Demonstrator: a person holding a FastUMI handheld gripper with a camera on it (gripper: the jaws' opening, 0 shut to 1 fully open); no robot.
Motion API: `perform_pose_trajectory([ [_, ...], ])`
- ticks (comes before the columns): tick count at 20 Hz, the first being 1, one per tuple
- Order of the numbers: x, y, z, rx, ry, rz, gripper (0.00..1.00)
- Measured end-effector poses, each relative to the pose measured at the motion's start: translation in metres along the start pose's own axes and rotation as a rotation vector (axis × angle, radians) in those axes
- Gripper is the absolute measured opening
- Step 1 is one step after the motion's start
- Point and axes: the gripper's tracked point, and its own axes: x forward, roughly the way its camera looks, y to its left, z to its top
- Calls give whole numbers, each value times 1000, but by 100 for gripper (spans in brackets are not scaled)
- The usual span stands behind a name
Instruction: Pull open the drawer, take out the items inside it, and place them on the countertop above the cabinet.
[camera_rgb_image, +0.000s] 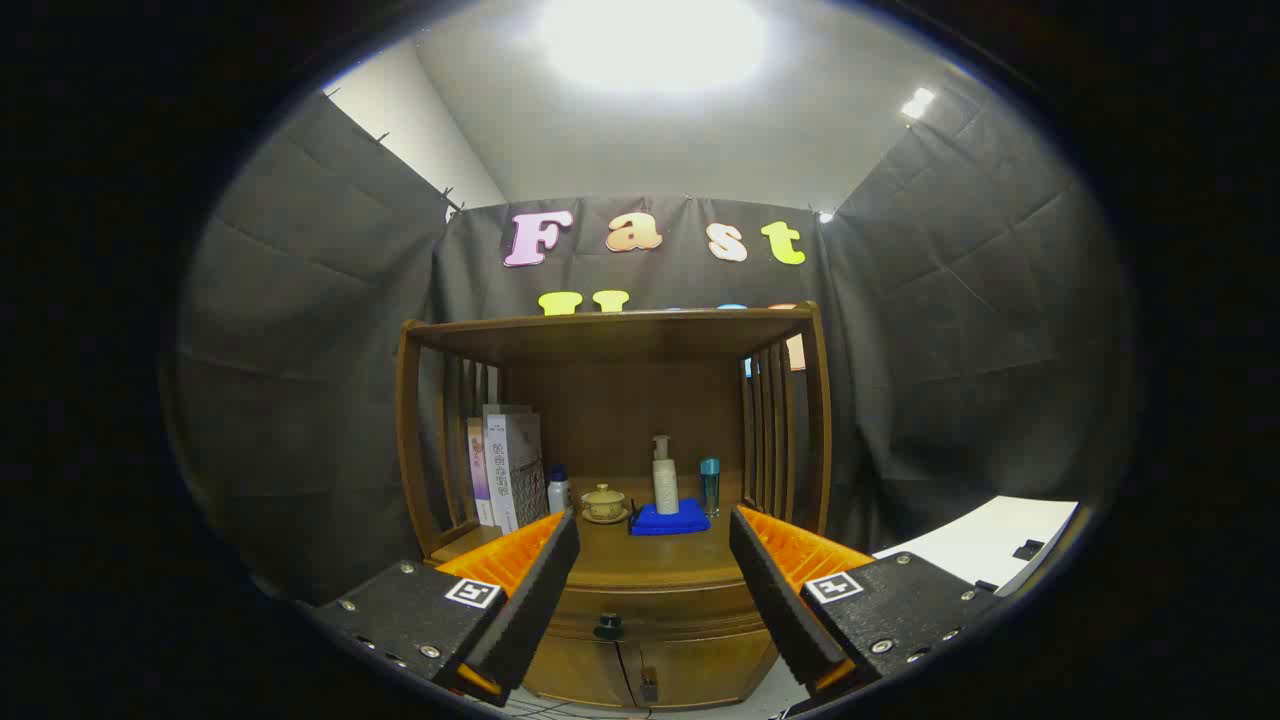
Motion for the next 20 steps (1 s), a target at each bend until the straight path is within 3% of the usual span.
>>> perform_pose_trajectory([
  [20, 6, -2, -11, -51, 23, -2, 95],
])
